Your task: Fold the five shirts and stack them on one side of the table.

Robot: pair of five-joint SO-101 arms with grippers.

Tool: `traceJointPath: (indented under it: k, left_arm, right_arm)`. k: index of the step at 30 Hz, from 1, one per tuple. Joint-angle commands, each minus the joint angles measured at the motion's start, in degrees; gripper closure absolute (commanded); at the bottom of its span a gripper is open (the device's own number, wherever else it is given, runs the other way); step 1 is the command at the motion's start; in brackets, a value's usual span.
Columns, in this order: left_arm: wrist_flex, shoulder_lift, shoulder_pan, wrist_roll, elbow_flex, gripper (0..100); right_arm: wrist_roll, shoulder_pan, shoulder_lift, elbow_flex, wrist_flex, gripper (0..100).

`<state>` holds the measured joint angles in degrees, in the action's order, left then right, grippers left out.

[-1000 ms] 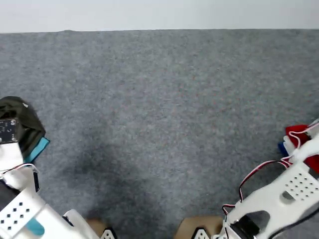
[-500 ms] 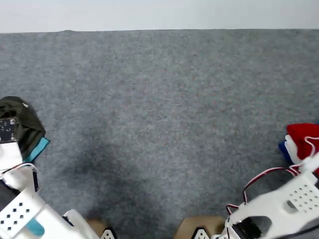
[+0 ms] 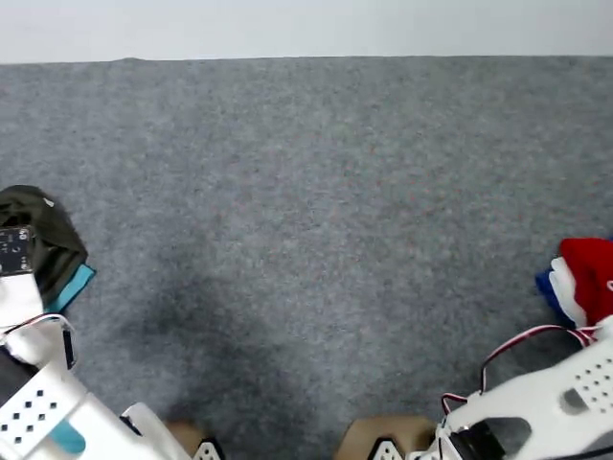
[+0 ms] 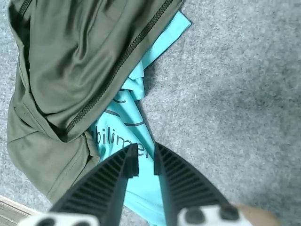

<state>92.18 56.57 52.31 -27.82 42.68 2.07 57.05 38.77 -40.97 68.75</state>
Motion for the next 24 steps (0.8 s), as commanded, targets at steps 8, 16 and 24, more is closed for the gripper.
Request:
traceJointPath:
  k: [8, 16, 24]
  left_arm:
    - [0.18, 0.7, 0.0, -0.53, -1.63, 94]
    - [0.35, 0.7, 0.0, -0.53, -1.54, 94]
    - [0.44, 0.7, 0.0, -0.53, -1.63, 94]
  right_arm:
    - [0.79, 8.92, -9.89, -3.52, 11.82, 98.9]
    - [6.15, 12.35, 2.24, -3.78, 2.86, 98.9]
    - [6.86, 10.42, -2.15, -7.47, 6.73, 98.9]
